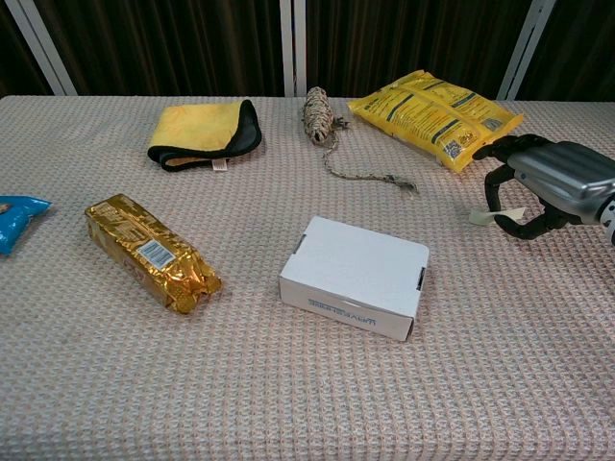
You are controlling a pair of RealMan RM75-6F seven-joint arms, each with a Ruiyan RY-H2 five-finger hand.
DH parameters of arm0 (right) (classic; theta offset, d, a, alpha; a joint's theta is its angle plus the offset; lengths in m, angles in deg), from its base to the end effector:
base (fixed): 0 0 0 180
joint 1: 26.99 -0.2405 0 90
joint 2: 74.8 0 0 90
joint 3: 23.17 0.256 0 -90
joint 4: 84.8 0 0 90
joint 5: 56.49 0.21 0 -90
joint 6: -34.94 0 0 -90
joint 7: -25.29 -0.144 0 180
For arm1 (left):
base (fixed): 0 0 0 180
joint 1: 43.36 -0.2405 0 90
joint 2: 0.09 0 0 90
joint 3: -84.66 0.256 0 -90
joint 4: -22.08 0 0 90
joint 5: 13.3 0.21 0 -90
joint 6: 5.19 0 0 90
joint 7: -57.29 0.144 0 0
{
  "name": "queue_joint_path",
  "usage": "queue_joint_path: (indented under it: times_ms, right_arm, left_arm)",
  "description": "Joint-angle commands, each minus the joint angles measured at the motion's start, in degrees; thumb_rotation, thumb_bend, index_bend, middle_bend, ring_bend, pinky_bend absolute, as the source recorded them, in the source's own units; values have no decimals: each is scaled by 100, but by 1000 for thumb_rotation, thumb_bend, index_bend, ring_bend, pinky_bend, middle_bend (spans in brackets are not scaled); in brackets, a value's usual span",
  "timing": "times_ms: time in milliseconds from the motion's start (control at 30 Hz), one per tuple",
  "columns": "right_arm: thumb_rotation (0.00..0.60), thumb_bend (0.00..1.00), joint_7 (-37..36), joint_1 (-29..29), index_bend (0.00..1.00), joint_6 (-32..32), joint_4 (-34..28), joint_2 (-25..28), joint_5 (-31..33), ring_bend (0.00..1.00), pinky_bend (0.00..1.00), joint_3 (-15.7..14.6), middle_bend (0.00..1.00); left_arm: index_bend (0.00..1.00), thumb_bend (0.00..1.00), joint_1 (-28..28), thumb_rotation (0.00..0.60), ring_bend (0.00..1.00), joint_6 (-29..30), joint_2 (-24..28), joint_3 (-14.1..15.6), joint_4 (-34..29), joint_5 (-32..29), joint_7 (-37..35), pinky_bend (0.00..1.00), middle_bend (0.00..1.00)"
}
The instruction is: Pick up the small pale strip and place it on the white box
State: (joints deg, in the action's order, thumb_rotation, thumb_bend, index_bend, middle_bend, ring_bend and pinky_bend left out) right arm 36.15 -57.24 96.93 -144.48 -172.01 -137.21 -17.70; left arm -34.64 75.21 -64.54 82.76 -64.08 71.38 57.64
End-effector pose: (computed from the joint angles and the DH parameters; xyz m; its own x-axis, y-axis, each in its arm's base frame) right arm -0.2573 -0.3199 -0.0260 0.5882 -0.1401 0.7965 -0.7903 -0.3084 0.5294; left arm -0.3285 0.2011 0.1578 0.4926 0.0599 0.8682 0.8702 -0.0383 -0.4911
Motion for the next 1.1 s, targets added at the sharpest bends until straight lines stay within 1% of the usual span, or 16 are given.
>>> queue_joint_path:
  times_ms: [33, 133, 300, 367, 467, 667, 833, 1100]
  right_arm:
    - [600, 449, 13, 2, 600, 94, -117, 51, -62, 0, 0, 3, 78]
    - [600, 447, 94, -33, 601, 279, -414, 168, -235, 0, 0, 8, 78]
    - [600, 447, 339, -192, 600, 556, -1134, 368, -619, 0, 0, 50, 78]
    - [600, 447, 470, -279, 600, 588, -1397, 394, -772, 0, 0, 43, 79]
    - [600, 447, 660, -414, 600, 506, -1630, 337, -914, 0, 0, 15, 79]
    - [600, 446, 870, -634, 601, 190, -1809, 79, -881, 0, 0, 18, 78]
    - [600, 446, 983, -681, 601, 155, -1715, -101, -911, 0, 0, -40, 78]
    - [600, 445, 998, -712, 601, 168, -1674, -214, -964, 0, 0, -100, 78]
  left_arm:
    - [97, 46, -2, 600, 0, 1, 5, -2, -3, -5, -2, 94, 70]
    - [97, 45, -2, 600, 0, -12, 13, -1, -9, -16, 7, 94, 70]
    - [97, 45, -1, 600, 0, -21, 11, 4, -26, -14, 24, 93, 70]
    - [97, 46, -2, 600, 0, -23, 8, 1, -26, -25, 31, 94, 70]
    - [97, 46, 1, 600, 0, -32, 2, -4, -28, -37, 30, 94, 70]
    - [97, 46, -5, 600, 0, -9, 45, 7, -79, -1, 59, 93, 70]
    - [97, 46, -45, 600, 0, 21, 77, 17, -76, -23, 35, 94, 70]
    - [97, 46, -59, 600, 0, 26, 51, 21, -1, -17, -47, 94, 69]
